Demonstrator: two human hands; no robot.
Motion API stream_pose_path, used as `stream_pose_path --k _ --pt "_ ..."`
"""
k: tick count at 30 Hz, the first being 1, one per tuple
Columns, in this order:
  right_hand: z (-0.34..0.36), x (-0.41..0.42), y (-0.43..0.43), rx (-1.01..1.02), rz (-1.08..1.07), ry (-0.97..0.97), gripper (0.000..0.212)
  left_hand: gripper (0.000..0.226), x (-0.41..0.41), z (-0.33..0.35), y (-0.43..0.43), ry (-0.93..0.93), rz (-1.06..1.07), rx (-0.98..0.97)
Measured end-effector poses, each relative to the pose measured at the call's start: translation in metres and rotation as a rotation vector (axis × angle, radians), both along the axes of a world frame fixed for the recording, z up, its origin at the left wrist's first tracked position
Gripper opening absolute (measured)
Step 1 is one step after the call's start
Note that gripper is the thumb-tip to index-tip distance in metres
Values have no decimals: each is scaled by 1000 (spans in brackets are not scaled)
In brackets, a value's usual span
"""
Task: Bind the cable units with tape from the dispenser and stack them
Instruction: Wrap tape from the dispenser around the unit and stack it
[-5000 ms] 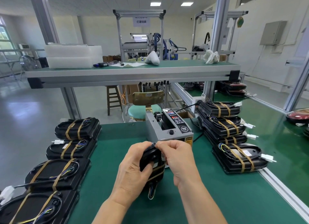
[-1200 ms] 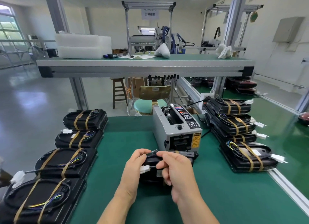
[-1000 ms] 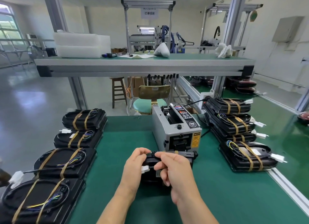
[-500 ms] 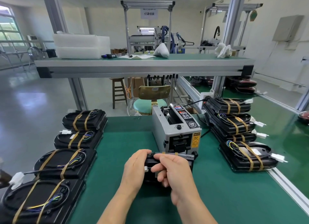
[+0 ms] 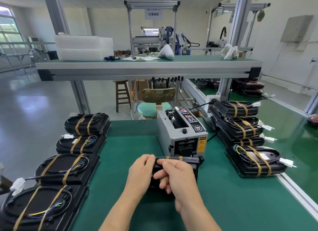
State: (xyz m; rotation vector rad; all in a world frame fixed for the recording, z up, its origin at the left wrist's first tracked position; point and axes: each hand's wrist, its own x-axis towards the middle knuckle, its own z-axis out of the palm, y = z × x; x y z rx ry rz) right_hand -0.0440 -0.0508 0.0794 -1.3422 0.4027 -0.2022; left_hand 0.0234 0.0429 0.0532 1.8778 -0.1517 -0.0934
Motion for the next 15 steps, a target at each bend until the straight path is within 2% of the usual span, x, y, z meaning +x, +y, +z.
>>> stream_pose_path --k 6,9,15 --pt "1 -2 -3 -8 0 12 22 30 0 1 1 -39 -22 39" --pt "1 -3 -9 -98 -51 -8 22 30 1 1 0 -52 -24 50" --pt "-3 -5 -40 -764 -452 -133 14 32 2 -5 2 -21 -21 20"
